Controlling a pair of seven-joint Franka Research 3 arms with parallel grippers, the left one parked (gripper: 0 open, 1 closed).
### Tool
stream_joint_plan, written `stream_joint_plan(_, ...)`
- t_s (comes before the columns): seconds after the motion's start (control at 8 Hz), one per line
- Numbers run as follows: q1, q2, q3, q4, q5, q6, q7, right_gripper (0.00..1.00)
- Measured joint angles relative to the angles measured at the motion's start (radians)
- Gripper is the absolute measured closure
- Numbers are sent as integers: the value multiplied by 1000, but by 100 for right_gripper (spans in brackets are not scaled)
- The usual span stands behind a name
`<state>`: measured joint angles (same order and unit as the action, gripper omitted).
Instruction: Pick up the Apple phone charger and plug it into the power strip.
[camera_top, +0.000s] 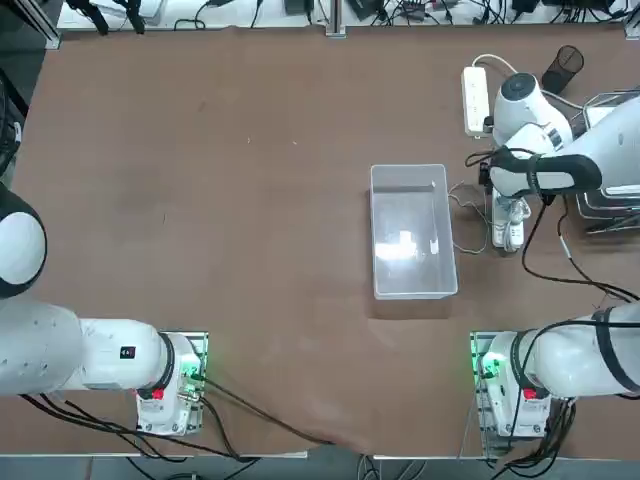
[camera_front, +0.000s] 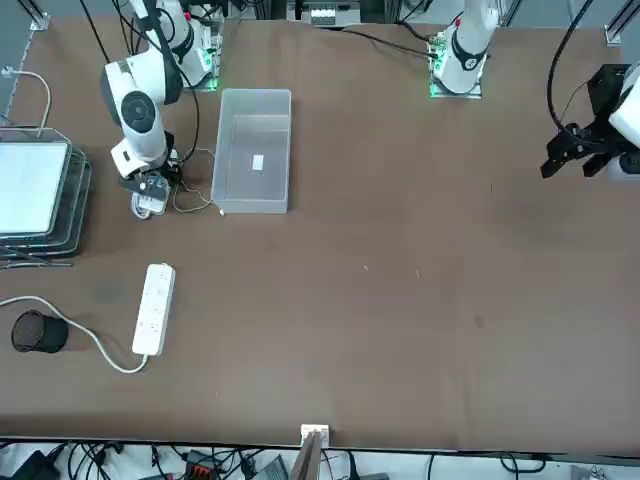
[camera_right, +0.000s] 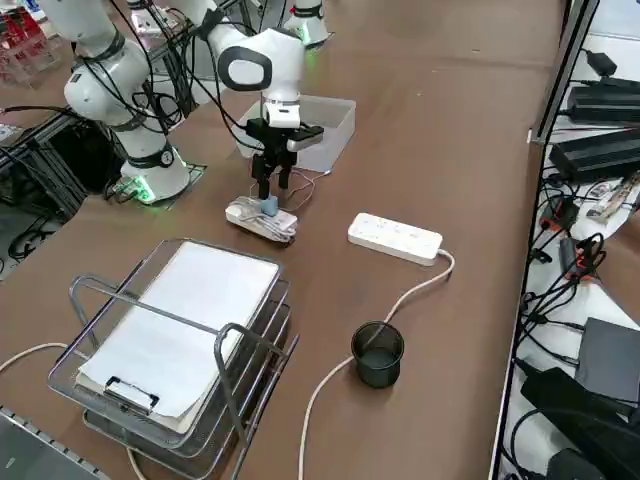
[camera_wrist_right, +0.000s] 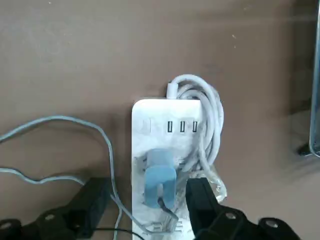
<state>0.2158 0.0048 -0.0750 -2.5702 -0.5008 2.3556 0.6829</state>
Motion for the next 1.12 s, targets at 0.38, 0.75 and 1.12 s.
stream_joint_plan(0.38,-4,3,0,-7,0,2,0,18)
stream_joint_plan(0.75,-24,17,-1,-8,-37,4,0,22)
stream_joint_plan(1.12,-42,33,-1,-8,-53,20,0,26)
